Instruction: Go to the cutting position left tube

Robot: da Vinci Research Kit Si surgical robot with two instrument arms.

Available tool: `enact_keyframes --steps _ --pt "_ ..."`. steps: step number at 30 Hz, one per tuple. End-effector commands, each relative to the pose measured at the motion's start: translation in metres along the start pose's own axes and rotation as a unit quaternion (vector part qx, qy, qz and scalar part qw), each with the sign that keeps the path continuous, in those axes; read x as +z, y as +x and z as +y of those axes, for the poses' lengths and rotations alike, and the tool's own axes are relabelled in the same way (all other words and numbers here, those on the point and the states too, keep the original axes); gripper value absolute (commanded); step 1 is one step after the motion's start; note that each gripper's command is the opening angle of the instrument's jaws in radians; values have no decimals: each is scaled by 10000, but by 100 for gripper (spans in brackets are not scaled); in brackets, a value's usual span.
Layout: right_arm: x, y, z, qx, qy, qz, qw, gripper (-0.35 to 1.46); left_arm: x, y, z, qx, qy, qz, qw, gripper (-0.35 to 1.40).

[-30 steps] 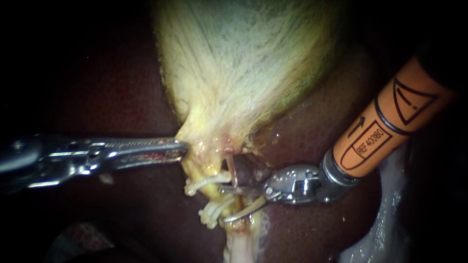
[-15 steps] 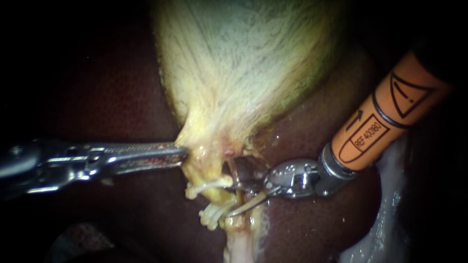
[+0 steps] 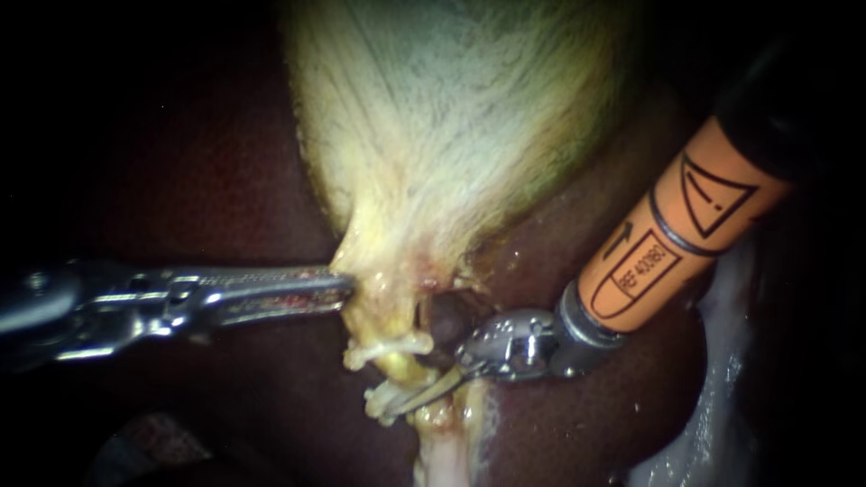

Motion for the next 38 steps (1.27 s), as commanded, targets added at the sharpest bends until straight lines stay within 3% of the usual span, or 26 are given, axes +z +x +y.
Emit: enact_keyframes --steps 1,20,38 --pt "2 2 0 -12 16 -11 10000 98 1 0 0 -3 -5 2 10000 -35" --pt "-3 16 0 16 38 151 9999 98 5 0 -1 -1 12 2 10000 -35" --pt "1 13 1 4 33 148 9999 98 8 2 1 3 14 2 10000 -35"
